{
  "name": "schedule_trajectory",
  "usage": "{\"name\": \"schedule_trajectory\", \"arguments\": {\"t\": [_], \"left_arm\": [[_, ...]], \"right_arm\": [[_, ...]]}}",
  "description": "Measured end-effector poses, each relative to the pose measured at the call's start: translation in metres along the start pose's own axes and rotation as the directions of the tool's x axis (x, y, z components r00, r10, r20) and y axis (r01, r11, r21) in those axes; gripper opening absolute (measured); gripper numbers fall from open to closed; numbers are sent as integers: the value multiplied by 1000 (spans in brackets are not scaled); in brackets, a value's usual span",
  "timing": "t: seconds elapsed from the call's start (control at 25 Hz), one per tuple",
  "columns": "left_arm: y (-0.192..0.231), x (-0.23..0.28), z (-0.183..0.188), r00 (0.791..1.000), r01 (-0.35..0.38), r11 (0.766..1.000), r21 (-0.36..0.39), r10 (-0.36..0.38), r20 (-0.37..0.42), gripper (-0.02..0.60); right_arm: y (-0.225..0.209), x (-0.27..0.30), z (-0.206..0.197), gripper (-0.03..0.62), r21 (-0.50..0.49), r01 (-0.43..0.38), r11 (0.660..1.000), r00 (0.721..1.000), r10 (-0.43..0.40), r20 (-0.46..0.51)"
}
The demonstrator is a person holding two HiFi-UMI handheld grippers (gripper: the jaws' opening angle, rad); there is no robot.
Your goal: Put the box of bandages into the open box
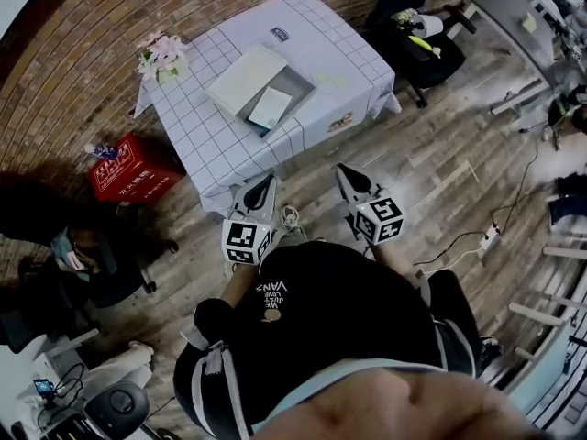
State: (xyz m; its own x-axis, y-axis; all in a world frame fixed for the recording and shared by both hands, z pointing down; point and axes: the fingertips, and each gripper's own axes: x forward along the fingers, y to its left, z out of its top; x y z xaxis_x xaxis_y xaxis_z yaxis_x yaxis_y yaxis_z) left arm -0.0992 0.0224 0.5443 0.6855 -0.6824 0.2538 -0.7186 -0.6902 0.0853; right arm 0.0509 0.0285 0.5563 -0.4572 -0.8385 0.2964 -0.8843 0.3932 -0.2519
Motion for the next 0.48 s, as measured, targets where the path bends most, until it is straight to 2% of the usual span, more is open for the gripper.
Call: {"name": "schedule_trajectory", "arguments": {"t": [0.48], "left_arm": [[-32, -30, -11, 999, -37, 999, -17, 38, 25, 11]], "right_arm": [[15, -31, -18, -6, -14, -33, 999, 999, 33, 0]]}}
